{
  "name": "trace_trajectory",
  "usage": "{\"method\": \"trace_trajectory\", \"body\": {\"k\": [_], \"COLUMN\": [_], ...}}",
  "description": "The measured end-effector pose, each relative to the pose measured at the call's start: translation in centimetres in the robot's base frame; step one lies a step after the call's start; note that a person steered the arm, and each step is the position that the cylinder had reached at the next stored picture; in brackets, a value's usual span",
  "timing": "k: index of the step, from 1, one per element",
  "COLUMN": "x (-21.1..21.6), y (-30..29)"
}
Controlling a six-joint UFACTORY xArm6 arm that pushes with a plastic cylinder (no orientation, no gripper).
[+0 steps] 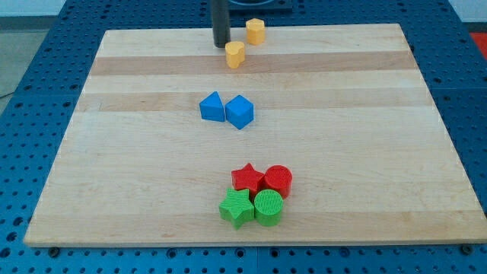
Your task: Push the yellow hexagon right to the yellow heart
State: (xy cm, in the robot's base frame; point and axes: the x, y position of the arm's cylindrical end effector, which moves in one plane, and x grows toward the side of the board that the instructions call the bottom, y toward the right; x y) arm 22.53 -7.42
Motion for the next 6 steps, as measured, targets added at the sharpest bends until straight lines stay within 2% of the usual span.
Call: {"method": "trace_trajectory", "body": {"k": [1,2,3,4,6], "x": [-3.3,-3.3,-3.2,-1.9,-3.2], "y": [-0.9,0.7,8.2,13.2,13.2]}}
